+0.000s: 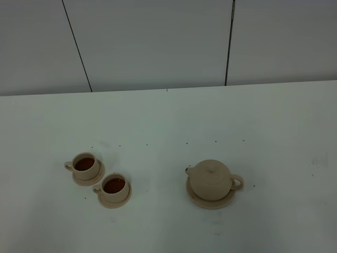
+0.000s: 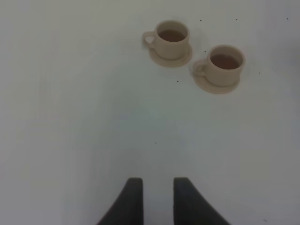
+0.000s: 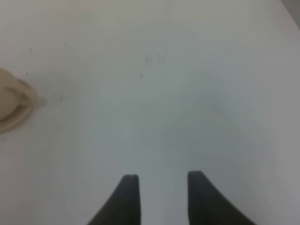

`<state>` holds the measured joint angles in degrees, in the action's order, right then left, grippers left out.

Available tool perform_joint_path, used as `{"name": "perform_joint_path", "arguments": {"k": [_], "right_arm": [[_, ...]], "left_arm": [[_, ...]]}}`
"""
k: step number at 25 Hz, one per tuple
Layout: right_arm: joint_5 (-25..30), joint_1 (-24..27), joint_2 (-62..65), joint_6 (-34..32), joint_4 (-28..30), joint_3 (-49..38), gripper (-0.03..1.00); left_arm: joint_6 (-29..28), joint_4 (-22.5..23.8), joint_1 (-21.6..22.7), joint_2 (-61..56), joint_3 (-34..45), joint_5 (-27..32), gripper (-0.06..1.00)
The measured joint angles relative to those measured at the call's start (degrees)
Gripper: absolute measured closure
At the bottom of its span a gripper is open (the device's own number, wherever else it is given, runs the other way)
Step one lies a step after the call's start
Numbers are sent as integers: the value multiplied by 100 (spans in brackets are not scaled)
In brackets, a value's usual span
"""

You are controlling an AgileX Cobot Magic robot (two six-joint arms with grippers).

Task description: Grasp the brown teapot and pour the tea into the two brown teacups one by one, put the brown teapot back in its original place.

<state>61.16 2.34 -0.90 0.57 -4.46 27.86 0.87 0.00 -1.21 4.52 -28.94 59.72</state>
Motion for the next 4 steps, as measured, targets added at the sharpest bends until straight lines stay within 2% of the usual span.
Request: {"name": "perform_joint_path", "arguments": {"k": [4], "right_arm": [[0, 0, 0, 0, 0, 0, 73]], "left_arm": [[0, 0, 0, 0, 0, 0, 71]]}}
